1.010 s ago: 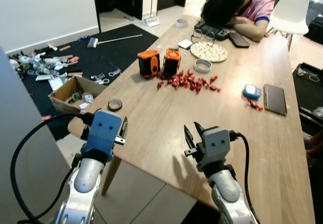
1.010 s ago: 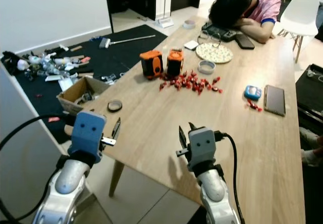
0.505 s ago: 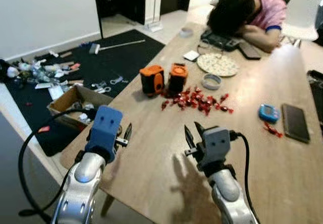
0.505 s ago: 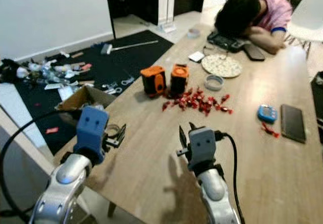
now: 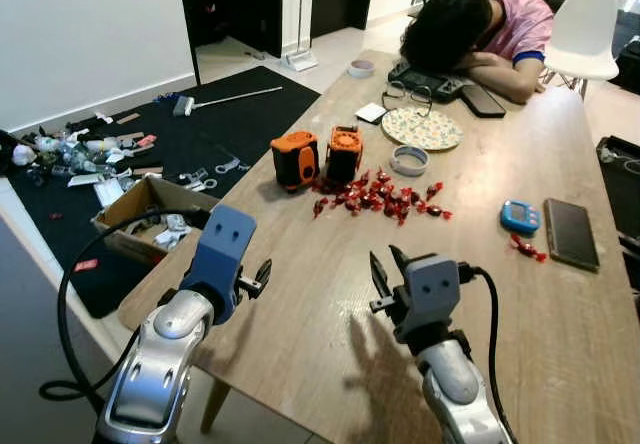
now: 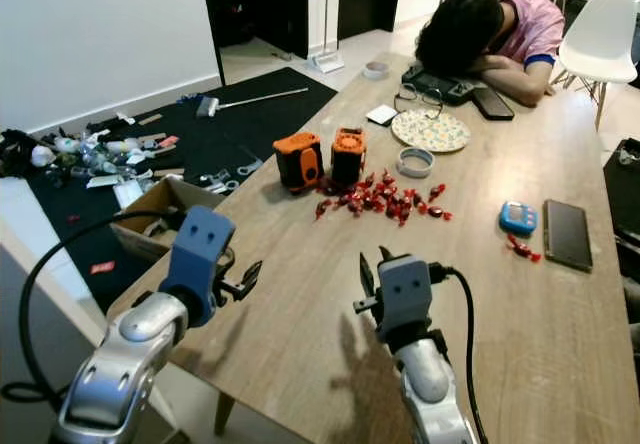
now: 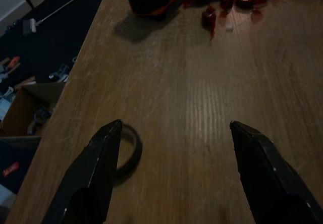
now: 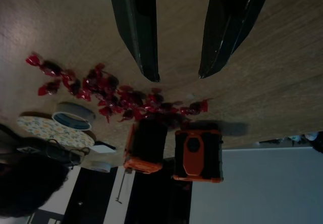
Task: Hang keys on a hook
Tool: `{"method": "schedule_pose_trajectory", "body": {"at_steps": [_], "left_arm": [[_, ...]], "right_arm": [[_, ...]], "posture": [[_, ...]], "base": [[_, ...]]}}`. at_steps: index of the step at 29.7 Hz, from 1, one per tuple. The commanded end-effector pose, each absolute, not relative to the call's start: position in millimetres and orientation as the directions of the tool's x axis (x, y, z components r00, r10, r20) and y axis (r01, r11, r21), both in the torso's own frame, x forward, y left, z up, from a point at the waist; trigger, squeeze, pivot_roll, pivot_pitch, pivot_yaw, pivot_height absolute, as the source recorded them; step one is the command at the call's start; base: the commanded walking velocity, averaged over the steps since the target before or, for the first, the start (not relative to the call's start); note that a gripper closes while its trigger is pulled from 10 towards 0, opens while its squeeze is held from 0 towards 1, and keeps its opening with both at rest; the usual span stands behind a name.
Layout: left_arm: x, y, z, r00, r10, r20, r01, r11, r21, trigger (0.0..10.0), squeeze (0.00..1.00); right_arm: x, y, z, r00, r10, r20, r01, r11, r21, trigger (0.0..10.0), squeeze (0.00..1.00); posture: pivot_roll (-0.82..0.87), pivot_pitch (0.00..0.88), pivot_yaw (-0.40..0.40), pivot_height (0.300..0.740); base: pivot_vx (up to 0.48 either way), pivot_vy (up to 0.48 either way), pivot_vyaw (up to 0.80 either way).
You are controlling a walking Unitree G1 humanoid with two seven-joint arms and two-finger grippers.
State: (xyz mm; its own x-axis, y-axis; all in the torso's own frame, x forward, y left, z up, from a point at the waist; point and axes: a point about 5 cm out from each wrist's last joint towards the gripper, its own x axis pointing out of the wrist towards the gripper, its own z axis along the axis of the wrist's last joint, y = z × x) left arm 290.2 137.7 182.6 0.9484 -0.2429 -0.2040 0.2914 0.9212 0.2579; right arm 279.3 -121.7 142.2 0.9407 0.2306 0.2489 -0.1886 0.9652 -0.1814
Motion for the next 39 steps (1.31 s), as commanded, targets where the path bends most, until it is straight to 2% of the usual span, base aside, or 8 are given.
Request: {"method": "schedule_pose_trajectory", "body": {"at_steps": [1, 22, 25, 26, 27, 34, 38, 39], "left_arm": [[290, 134, 174, 0.938, -0.241, -0.249, 0.302, 0.921, 0.247, 10.0, 0.00], [335, 172, 160, 0.897, -0.174, -0.406, 0.320, 0.891, 0.323, 9.5, 0.00], [332, 182, 154, 0.876, -0.172, -0.451, 0.337, 0.887, 0.316, 6.6, 0.00], [332, 182, 154, 0.876, -0.172, -0.451, 0.337, 0.887, 0.316, 6.6, 0.00], [329, 183, 151, 0.869, -0.175, -0.463, 0.346, 0.884, 0.314, 4.7, 0.00], [320, 190, 144, 0.855, -0.180, -0.486, 0.360, 0.880, 0.308, 2.7, 0.00], [314, 188, 144, 0.854, -0.194, -0.482, 0.370, 0.878, 0.302, 4.4, 0.00], [314, 187, 144, 0.856, -0.195, -0.479, 0.368, 0.880, 0.300, 10.0, 0.00]], "right_arm": [[278, -121, 139, 0.945, 0.228, 0.233, -0.189, 0.966, -0.178, 10.0, 0.00], [274, -124, 137, 0.951, 0.208, 0.228, -0.169, 0.969, -0.179, 10.0, 0.00], [274, -124, 137, 0.952, 0.204, 0.229, -0.166, 0.970, -0.177, 10.0, 0.00], [274, -124, 137, 0.952, 0.204, 0.229, -0.166, 0.970, -0.177, 10.0, 0.00], [274, -124, 137, 0.952, 0.204, 0.230, -0.166, 0.970, -0.176, 10.0, 0.00], [274, -124, 138, 0.952, 0.204, 0.230, -0.165, 0.970, -0.178, 10.0, 0.00], [276, -123, 138, 0.951, 0.209, 0.230, -0.169, 0.969, -0.179, 10.0, 0.00], [276, -123, 138, 0.950, 0.211, 0.230, -0.172, 0.969, -0.179, 10.0, 0.00]], "posture": [[0.14, 0.157, -0.005, 0.740], [0.11, 0.172, 0.019, 0.740], [0.11, 0.171, 0.023, 0.740], [0.11, 0.171, 0.023, 0.740], [0.11, 0.171, 0.023, 0.740], [0.12, 0.170, 0.021, 0.740], [0.12, 0.168, 0.014, 0.740], [0.13, 0.165, 0.012, 0.740]], "base": [[0.000, 0.000, 0.00], [0.000, 0.000, 0.00], [0.000, 0.000, 0.00], [0.000, 0.000, 0.00], [0.000, 0.000, 0.00], [0.000, 0.000, 0.00], [0.000, 0.000, 0.00], [0.000, 0.000, 0.00]]}}
